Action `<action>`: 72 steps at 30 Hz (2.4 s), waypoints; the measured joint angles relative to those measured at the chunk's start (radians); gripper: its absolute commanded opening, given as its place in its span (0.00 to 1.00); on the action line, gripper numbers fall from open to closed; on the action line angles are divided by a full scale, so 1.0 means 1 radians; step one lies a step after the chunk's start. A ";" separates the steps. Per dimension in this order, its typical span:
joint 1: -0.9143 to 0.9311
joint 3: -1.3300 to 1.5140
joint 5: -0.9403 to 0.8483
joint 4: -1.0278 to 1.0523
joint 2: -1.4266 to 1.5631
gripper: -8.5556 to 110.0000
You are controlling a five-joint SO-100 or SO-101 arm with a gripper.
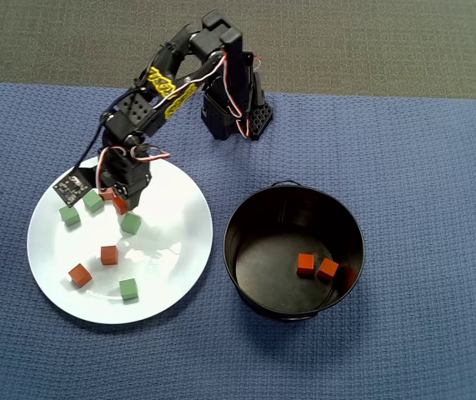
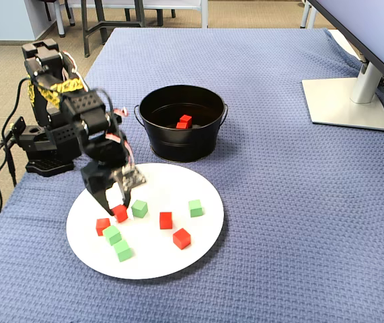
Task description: Pick up the red cubes from the white plate and place them in the black recipient
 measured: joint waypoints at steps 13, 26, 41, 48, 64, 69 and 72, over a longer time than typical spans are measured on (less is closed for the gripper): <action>-0.350 -0.209 0.348 0.365 0.390 0.07; -0.744 -0.120 0.630 0.374 0.623 0.07; -1.051 -0.132 0.793 0.399 0.523 0.39; -0.761 -0.175 0.764 0.410 0.503 0.38; -0.084 -0.025 0.729 0.273 0.295 0.27; -0.026 0.057 0.690 0.252 0.256 0.26; -0.018 0.086 0.664 0.229 0.224 0.25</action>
